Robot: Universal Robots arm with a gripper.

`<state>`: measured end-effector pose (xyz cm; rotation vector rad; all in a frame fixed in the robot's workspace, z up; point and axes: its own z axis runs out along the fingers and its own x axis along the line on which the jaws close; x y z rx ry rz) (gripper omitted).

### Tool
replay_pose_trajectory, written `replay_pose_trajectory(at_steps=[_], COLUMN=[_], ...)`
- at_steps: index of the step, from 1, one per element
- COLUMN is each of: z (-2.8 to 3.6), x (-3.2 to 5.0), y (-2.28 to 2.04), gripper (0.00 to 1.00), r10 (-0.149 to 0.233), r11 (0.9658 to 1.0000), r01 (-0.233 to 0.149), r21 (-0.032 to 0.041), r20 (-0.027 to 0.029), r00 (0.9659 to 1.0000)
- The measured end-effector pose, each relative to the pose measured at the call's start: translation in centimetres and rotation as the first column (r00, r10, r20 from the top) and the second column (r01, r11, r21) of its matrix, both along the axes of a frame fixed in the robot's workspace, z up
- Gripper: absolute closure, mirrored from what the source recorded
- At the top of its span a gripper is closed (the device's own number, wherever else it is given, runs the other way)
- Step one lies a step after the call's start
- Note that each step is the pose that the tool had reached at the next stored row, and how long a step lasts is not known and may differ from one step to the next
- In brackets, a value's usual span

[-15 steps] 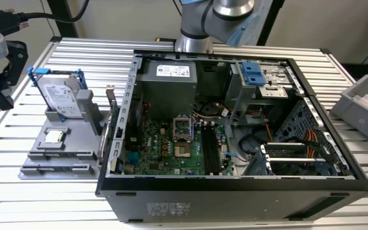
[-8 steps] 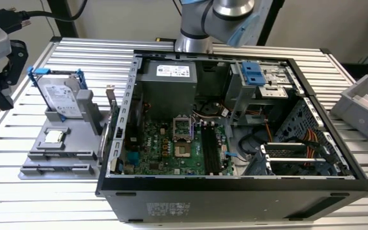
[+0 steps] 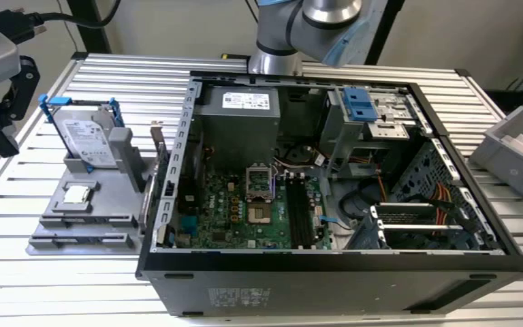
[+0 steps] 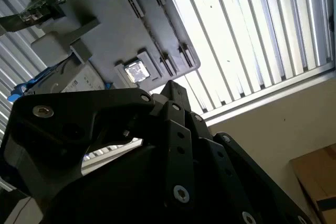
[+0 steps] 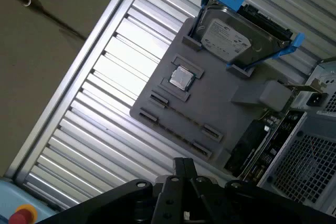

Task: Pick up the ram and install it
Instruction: 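Pick up the ram and move it above insertion slot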

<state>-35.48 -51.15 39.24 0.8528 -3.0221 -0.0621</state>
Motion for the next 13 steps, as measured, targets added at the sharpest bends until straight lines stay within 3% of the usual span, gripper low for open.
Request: replay_pose_trajectory(at_steps=[13], z=[0.0], x=[0.0], y=[0.0], gripper=[1.0], r10=[0.083], r11=[0.9965], r01=[-0.083], r21=[-0.0041], r20=[-0.0002], r00=[0.9965])
